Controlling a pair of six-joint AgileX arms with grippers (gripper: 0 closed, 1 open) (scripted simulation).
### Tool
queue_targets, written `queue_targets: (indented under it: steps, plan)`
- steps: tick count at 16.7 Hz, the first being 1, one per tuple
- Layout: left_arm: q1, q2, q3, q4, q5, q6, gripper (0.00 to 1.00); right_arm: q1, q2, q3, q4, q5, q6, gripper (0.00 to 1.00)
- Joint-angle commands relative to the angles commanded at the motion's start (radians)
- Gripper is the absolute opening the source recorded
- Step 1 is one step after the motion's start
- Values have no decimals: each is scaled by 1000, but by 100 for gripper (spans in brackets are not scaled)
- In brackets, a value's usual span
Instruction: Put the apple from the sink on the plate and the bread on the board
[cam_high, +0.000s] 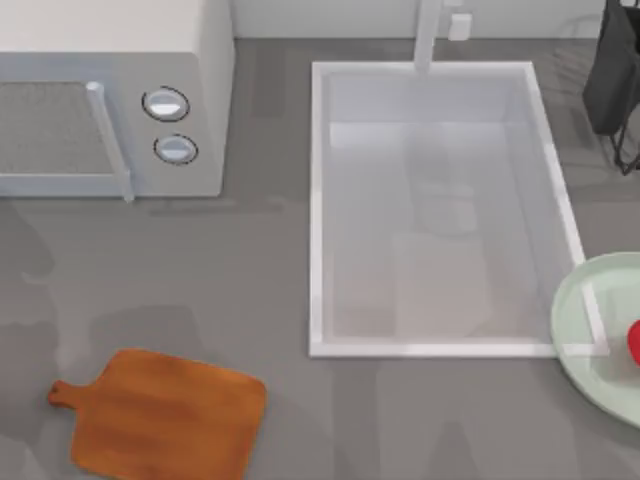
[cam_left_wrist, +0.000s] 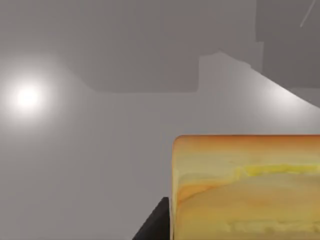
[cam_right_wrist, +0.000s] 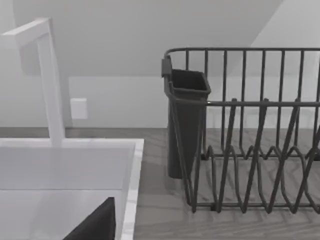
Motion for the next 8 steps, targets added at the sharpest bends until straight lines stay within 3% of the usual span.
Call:
queue_targets:
  steps: [8]
  plan:
    - [-23, 1, -7, -3, -2, -49, 0, 0, 0, 0, 0, 0, 0, 100]
